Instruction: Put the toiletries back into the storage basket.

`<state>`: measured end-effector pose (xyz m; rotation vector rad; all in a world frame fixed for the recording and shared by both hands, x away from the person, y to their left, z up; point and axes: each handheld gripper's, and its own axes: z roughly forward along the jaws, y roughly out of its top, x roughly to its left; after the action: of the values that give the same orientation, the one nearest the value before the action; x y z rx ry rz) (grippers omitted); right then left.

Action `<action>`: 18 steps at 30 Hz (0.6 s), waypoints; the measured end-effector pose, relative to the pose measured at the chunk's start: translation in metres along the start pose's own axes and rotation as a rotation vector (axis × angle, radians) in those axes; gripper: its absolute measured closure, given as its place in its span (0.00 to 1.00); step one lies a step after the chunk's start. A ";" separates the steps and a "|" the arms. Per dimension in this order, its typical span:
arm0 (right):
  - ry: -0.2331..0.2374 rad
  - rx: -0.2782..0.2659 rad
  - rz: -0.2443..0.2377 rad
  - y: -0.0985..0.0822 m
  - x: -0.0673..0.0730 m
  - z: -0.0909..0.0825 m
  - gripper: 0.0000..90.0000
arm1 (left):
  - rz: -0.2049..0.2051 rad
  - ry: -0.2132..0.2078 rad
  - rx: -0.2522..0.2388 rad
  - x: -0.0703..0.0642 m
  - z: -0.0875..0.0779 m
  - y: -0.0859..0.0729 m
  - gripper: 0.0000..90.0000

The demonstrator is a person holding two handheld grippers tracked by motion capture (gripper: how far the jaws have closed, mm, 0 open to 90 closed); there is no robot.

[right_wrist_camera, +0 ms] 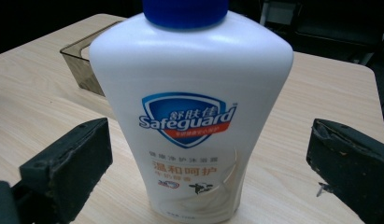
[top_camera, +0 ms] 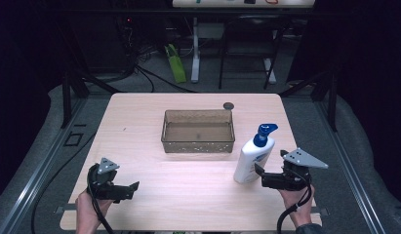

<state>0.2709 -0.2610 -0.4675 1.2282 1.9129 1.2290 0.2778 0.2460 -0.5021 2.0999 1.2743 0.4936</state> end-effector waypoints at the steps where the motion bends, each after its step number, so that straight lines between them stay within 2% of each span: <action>1: 0.001 -0.002 -0.001 0.001 0.000 0.000 0.00 | 0.000 0.001 0.000 0.000 0.000 0.000 0.00; 10: 0.031 -0.053 -0.002 0.009 -0.005 -0.003 0.00 | 0.001 0.005 0.003 -0.002 0.001 0.000 0.00; 11: 0.048 -0.074 0.018 0.013 -0.008 -0.006 0.00 | 0.005 0.005 0.004 -0.001 0.001 0.000 0.00; 12: 0.048 -0.074 0.018 0.013 -0.008 -0.006 0.00 | 0.003 0.004 0.006 -0.002 0.001 0.000 0.00; 13: 0.050 -0.097 0.021 0.017 -0.010 -0.008 0.00 | 0.006 0.004 0.005 -0.002 0.002 0.000 0.00; 18: 0.057 -0.116 0.028 0.022 -0.012 -0.009 0.00 | 0.006 0.006 0.009 -0.002 0.002 0.000 0.00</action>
<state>0.2775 -0.2713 -0.4441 1.1749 1.8417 1.3828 0.2778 0.2433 -0.5036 2.1122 1.2760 0.4978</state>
